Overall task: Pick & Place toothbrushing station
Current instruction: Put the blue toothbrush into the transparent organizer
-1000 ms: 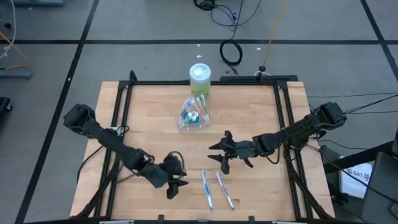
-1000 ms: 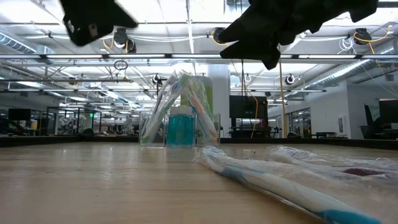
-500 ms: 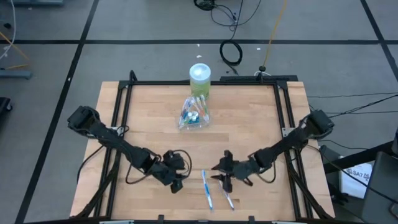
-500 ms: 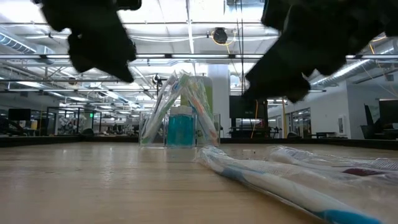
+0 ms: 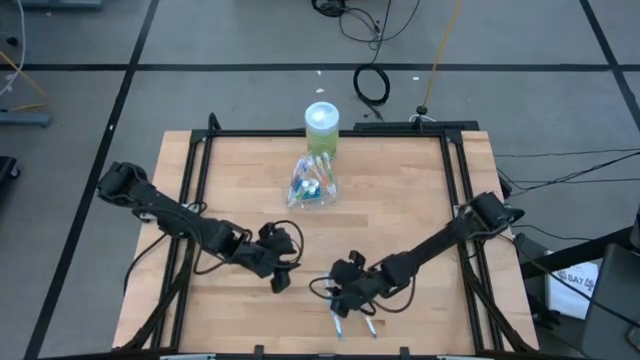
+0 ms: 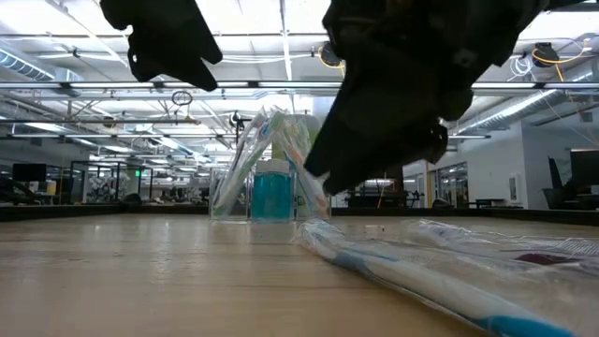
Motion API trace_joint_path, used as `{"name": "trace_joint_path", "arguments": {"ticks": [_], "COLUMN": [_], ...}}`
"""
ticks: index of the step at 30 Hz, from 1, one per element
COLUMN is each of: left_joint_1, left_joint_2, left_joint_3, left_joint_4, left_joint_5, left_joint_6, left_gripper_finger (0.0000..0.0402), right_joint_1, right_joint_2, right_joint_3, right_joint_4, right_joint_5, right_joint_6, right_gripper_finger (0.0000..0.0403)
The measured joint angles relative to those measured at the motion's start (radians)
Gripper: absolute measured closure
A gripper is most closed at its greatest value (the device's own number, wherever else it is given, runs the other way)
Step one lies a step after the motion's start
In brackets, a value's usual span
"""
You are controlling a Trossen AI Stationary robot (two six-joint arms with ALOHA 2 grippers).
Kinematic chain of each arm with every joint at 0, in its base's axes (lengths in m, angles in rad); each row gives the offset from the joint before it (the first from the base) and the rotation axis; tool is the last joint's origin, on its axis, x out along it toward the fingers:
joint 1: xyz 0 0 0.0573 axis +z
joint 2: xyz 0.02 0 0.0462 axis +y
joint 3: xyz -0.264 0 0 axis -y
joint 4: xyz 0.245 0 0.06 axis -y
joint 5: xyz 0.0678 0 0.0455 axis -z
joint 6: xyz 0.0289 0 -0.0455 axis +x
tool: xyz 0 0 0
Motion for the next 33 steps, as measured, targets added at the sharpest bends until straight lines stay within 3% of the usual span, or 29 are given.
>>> {"name": "trace_joint_path", "arguments": {"ticks": [10,16,20,27,33], "left_joint_1": [-0.007,0.01,0.022,0.028,0.028], "left_joint_2": [0.0,0.0,0.0,0.0,0.0], "left_joint_3": [0.0,0.0,0.0,0.0,0.0], "left_joint_4": [-0.002,-0.002,-0.002,-0.003,-0.003], "left_joint_5": [0.007,0.007,0.007,0.007,-0.019], "left_joint_6": [0.038,0.071,0.085,0.145,0.089], "left_gripper_finger": [0.0211,0.0211,0.0211,0.0211,0.0211], "right_joint_1": [-0.009,-0.027,-0.046,-0.076,-0.106], "right_joint_2": [0.084,0.104,0.104,0.098,0.064], "right_joint_3": [0.004,0.006,0.006,0.004,0.001], "right_joint_4": [-0.01,-0.008,-0.012,-0.012,-0.026], "right_joint_5": [0.0,0.007,0.002,-0.003,0.002], "right_joint_6": [0.041,-0.042,-0.069,-0.09,-0.112], "right_gripper_finger": [0.0232,0.0239,0.0278,0.0387,0.0396]}}
